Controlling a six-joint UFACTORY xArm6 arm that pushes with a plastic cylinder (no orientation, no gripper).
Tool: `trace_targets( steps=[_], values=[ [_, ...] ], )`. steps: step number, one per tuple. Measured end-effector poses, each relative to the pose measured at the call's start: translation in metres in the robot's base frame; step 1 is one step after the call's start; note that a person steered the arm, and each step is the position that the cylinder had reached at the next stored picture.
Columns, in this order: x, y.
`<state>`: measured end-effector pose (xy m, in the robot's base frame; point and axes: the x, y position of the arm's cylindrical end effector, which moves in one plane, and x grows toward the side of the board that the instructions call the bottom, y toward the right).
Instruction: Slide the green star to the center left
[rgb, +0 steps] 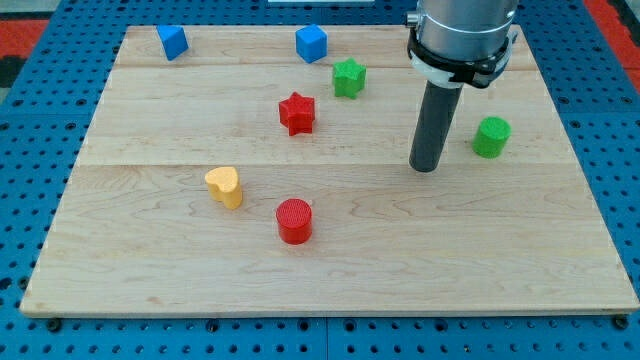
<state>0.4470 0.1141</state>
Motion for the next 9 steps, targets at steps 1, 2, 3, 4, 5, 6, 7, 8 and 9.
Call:
trace_targets(
  steps=[1, 2, 3, 4, 5, 6, 7, 8, 9],
  values=[
    [0.000, -0.005],
    [0.000, -0.007],
    [-0.003, -0.008],
    [-0.067, -0.010],
    [-0.109, 0.000],
    [-0.131, 0.014],
    [-0.136, 0.013],
    [-0.137, 0.013],
    [-0.137, 0.013]
  ],
)
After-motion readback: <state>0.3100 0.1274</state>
